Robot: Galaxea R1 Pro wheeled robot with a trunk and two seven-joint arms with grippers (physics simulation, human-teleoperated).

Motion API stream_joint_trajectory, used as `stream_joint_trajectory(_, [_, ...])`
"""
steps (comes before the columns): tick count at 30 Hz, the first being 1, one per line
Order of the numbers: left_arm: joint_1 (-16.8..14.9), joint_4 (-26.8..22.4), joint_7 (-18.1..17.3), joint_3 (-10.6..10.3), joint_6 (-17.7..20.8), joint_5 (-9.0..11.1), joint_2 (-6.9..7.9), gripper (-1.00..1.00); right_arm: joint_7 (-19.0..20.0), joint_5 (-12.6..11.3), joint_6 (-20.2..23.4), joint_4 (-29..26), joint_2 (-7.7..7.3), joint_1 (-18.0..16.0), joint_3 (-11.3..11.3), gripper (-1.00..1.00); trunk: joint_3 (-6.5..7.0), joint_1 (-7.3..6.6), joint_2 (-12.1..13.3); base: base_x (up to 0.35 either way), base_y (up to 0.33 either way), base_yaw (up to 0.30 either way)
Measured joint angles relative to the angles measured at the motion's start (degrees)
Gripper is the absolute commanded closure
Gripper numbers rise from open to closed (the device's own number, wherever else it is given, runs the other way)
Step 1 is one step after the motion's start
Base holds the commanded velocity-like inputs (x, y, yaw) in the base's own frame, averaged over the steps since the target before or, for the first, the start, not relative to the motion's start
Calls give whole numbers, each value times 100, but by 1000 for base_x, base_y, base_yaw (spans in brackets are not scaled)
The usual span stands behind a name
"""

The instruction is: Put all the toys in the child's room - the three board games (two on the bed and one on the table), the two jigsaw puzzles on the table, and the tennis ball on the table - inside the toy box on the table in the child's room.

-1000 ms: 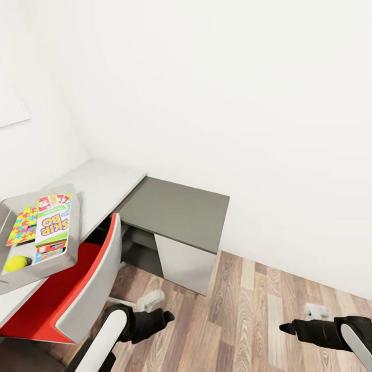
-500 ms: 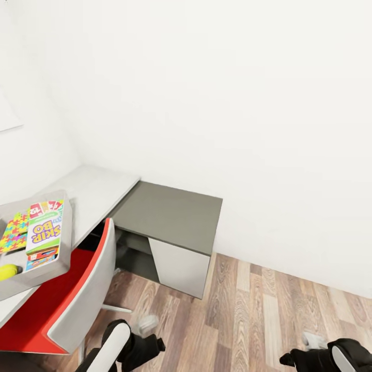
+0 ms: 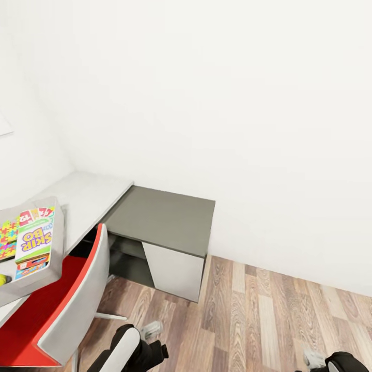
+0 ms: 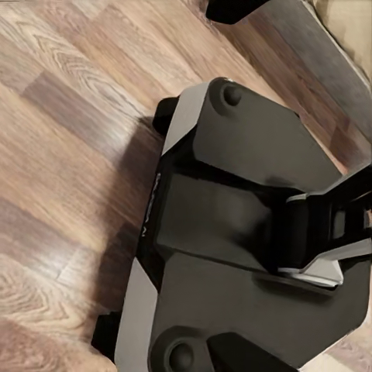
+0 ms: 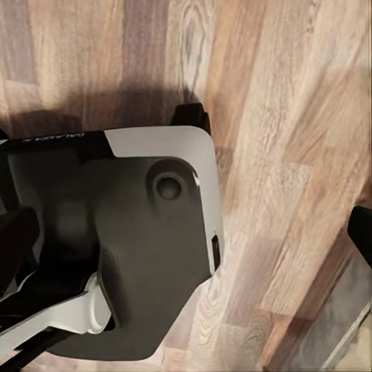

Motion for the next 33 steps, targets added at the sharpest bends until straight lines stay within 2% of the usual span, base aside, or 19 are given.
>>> stream_joint_trajectory(4, [17, 37, 11, -423, -29, -142, 5, -100, 29, 52, -420, 415, 7, -1, 38, -100, 36, 0, 0, 0, 0, -90])
stream_joint_trajectory(8, [39, 293, -15, -628, -60, -189, 1, -100, 49, 99, -792, 804, 6, -2, 156, -100, 72, 0, 0, 0, 0, -38])
stream_joint_trajectory(9, [54, 566, -34, -678, -98, -188, -7, -100, 57, 142, -893, 941, -7, -2, 263, -100, 81, 0, 0, 0, 0, -18])
stream_joint_trajectory(11, [71, 922, -55, -717, -194, -183, -14, -100, 62, 181, -961, 1034, -23, -4, 356, -100, 100, 0, 0, 0, 0, -14])
stream_joint_trajectory(12, [71, 929, -55, -718, -197, -183, -14, -100, 62, 180, -962, 1035, -23, -4, 358, -100, 109, 0, 0, 0, 0, -9])
stream_joint_trajectory(13, [98, 1228, -87, -746, -380, -185, -24, -100, 65, 207, -1001, 1091, -38, -6, 414, -100, 117, 0, 0, 0, 0, -7])
stream_joint_trajectory(15, [137, 1485, -145, -767, -688, -194, -14, -100, 68, 223, -1026, 1129, -53, -11, 450, -100, 136, 0, 0, 0, 0, -13])
stream_joint_trajectory(18, [184, 1748, -297, -793, -1187, -230, 8, -100, 71, 237, -1049, 1161, -67, -15, 479, -100, 164, 0, 0, 0, 0, -34])
stream_joint_trajectory(22, [210, 2047, -535, -814, -1602, -253, 19, -100, 71, 246, -1061, 1181, -72, -18, 497, -100, 253, -65, 119, 0, 0, -51])
stream_joint_trajectory(27, [222, 2322, -923, -821, -1811, -269, 57, -100, 71, 249, -1073, 1192, -63, -21, 505, -100, 389, -175, 320, 0, 0, -61])
stream_joint_trajectory(33, [226, 2420, -1081, -831, -1872, -275, 66, -100, 71, 251, -1076, 1199, -43, -20, 522, -100, 552, -307, 561, 0, 0, -60])
